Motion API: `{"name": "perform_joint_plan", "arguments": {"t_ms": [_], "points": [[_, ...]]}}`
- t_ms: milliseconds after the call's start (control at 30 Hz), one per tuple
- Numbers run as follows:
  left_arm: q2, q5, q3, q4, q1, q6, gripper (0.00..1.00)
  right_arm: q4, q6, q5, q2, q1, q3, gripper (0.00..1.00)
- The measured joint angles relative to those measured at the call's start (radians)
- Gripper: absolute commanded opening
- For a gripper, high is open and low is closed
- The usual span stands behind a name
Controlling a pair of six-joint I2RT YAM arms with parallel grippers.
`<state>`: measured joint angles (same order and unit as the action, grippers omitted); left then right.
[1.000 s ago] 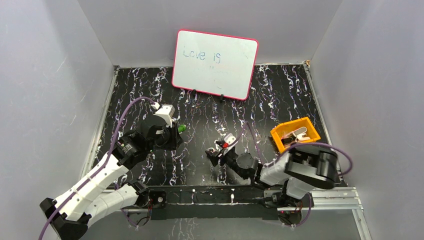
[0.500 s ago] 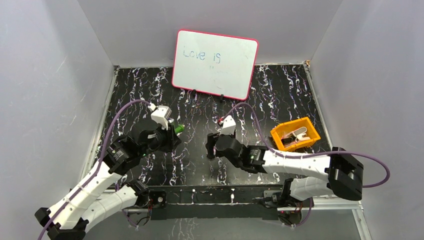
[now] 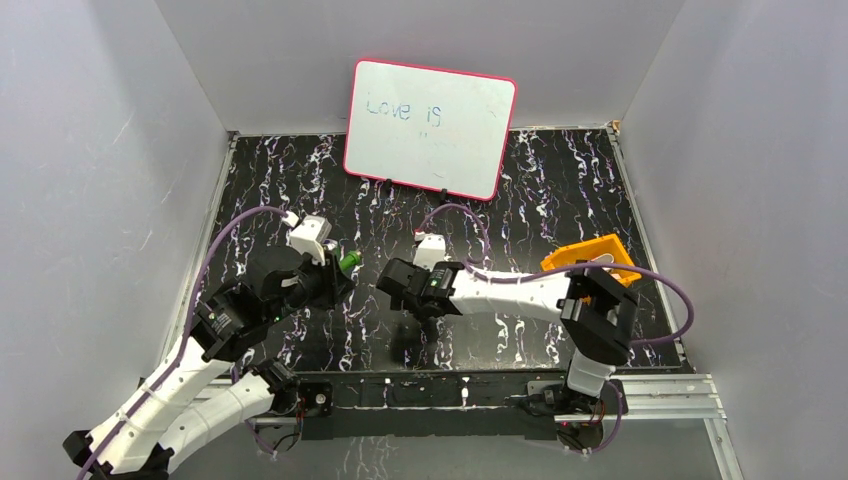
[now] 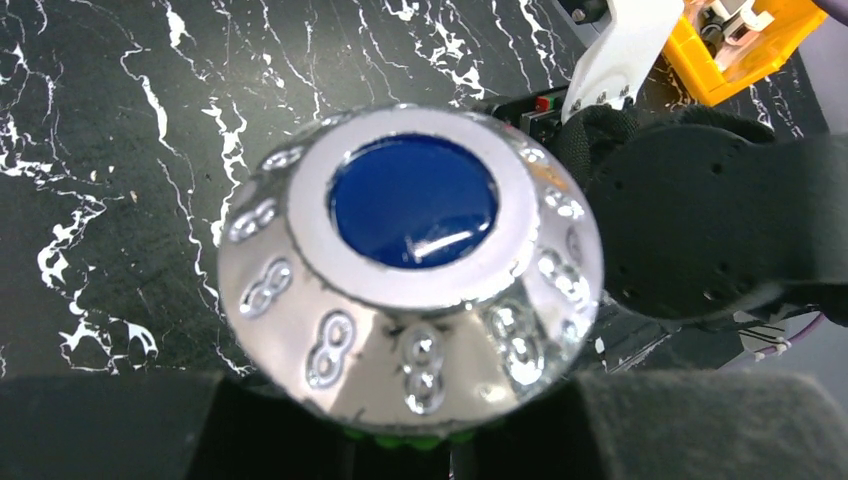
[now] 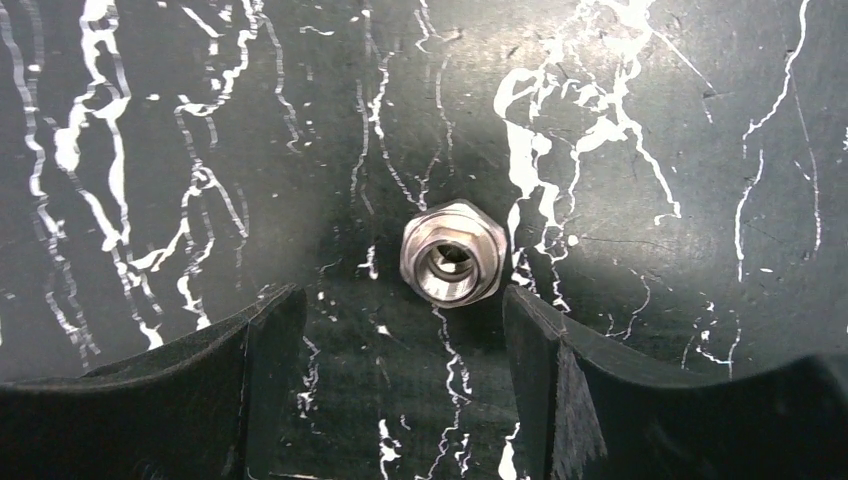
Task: Install the water faucets
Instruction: Adjust the adaptor at the center of the board, then pick up the adaptor at the center of the board.
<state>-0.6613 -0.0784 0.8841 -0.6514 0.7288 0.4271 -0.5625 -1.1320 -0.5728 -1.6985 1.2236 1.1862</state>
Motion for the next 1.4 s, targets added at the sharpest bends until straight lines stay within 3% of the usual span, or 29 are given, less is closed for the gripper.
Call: {"name": "perform_joint_plan", "arguments": {"t_ms": [267, 633, 867, 1100, 1400], "points": [[0.009, -0.016, 0.0, -0.017, 0.0, 0.004, 0.0, -0.103, -0.009, 0.031, -0.061, -0.041, 0.026, 0.79], [0.016, -0.011, -0.001, -0.017, 0.0, 0.008, 0.0, -0.058, 0.01, 0.125, -0.106, -0.084, 0.026, 0.77], [0.019, -0.01, -0.006, -0.016, 0.0, 0.012, 0.0, -0.084, 0.037, 0.132, -0.162, -0.084, 0.056, 0.66], [0.018, 0.0, -0.01, -0.016, 0.0, 0.012, 0.0, -0.089, 0.047, 0.159, -0.163, -0.09, 0.056, 0.62], [0.017, 0.008, -0.01, -0.016, 0.0, 0.012, 0.0, -0.078, 0.07, 0.183, -0.162, -0.108, 0.053, 0.4]]}}
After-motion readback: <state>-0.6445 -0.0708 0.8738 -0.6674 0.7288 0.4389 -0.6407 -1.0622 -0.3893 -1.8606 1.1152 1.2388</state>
